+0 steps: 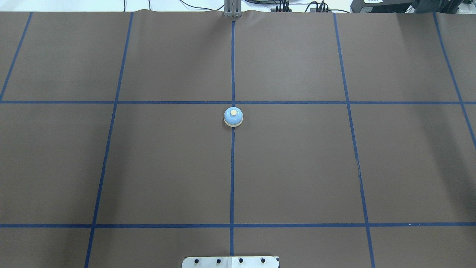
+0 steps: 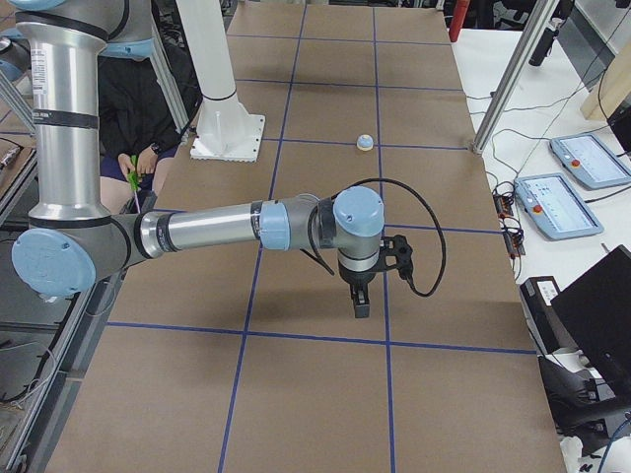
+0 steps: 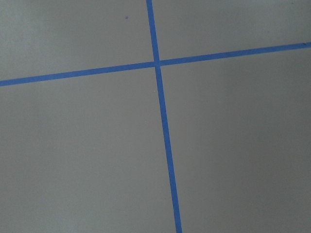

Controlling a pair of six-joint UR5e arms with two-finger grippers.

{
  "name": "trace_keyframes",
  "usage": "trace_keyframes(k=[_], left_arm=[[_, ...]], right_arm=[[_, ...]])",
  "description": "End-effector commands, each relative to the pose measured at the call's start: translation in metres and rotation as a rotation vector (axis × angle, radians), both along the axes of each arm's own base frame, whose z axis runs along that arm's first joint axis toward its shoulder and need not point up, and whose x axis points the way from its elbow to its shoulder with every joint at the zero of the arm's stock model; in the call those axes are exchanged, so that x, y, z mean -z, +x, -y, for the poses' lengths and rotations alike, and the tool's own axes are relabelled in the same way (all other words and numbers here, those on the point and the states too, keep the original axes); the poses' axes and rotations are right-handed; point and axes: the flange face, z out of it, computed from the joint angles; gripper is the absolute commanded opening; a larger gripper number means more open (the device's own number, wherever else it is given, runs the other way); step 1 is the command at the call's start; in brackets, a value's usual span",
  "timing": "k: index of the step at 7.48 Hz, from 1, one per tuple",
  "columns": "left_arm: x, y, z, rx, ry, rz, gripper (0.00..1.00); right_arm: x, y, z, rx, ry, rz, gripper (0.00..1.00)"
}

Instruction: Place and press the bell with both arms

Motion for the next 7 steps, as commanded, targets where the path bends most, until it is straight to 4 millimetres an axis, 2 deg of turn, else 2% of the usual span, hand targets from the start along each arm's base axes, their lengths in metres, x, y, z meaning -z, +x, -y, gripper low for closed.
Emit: trace_keyframes(k=[1, 7], left_arm=[[-0.0091, -0.0014, -0.0051, 0.006, -0.009, 0.001, 1.00], [-0.0092, -0.0017, -0.0050, 0.006, -0.008, 0.004, 1.00]], right_arm=[[0.0034, -0.0003, -0.0029, -0.003, -0.019, 0.000, 1.00], [-0.0010, -0.0003, -0.0060, -0.030, -0.049, -0.019, 1.00]])
